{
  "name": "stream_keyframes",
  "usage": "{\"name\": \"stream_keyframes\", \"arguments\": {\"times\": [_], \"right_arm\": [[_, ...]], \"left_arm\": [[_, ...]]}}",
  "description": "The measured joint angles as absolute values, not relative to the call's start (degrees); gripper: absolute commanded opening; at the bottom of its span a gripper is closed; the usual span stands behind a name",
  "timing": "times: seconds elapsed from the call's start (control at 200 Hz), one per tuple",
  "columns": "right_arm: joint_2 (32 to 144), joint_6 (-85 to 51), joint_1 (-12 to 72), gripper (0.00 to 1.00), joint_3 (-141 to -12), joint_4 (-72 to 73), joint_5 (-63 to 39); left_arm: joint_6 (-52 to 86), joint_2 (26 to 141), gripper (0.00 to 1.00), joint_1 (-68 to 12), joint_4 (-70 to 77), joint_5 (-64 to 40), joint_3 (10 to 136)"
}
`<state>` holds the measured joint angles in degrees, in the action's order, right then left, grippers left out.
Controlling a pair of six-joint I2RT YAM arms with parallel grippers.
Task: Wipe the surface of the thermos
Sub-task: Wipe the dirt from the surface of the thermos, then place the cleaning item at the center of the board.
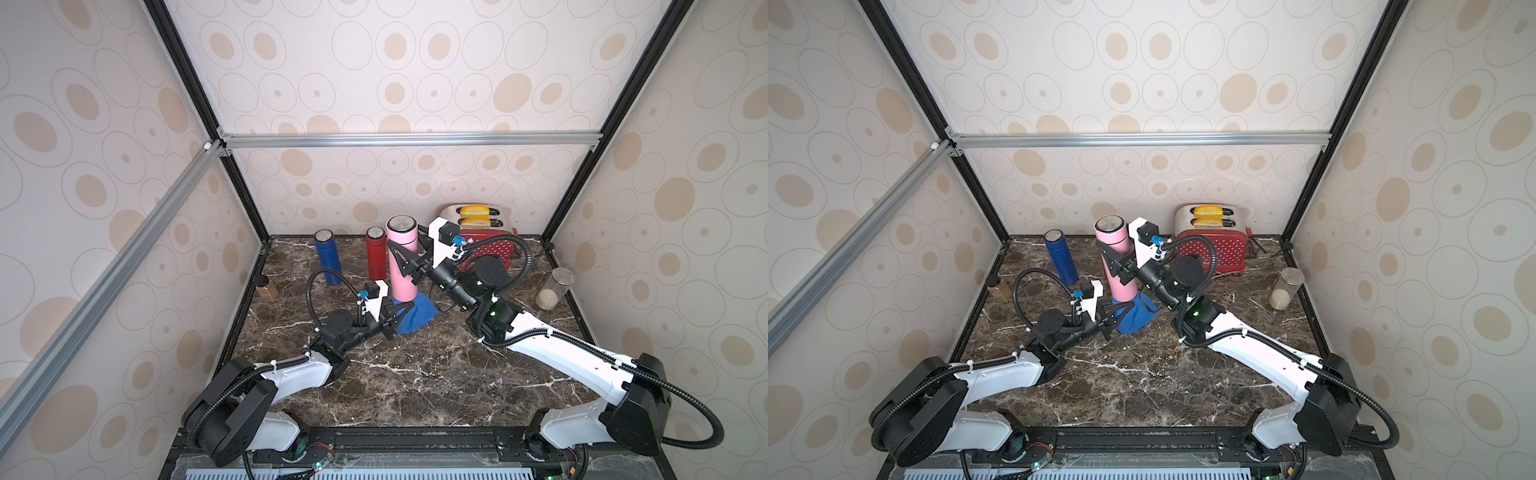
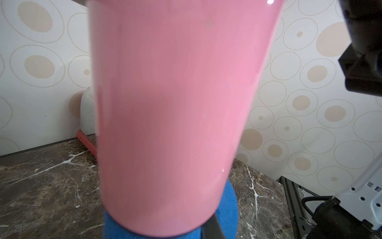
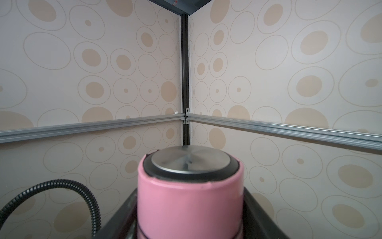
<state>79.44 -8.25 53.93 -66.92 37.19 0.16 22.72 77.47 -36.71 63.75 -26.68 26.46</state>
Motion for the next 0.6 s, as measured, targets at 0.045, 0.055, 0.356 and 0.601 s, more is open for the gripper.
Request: {"name": "stream_keyframes", "arguments": {"times": [0.045, 0.055, 0.356, 0.601], "right_arm": [[79.3, -7.2, 54.3, 0.00, -66.9, 37.1, 1.0], [79.3, -7.0, 54.4, 0.00, -66.9, 37.0, 1.1], [73.6, -3.3, 54.9, 0.00, -62.7, 34.4, 5.7], [69.1, -1.7, 54.9, 0.00, -59.5, 33.0, 7.7]], "left_arm": [[22.7, 77.5, 0.00, -36.7, 63.7, -26.6, 26.4], [22.7, 77.5, 0.00, -36.7, 63.7, -26.6, 26.4], [22.9, 76.8, 0.00, -36.6, 63.7, -25.7, 25.0], [23.1, 73.6, 0.00, -35.7, 58.6, -24.0, 24.8]]}}
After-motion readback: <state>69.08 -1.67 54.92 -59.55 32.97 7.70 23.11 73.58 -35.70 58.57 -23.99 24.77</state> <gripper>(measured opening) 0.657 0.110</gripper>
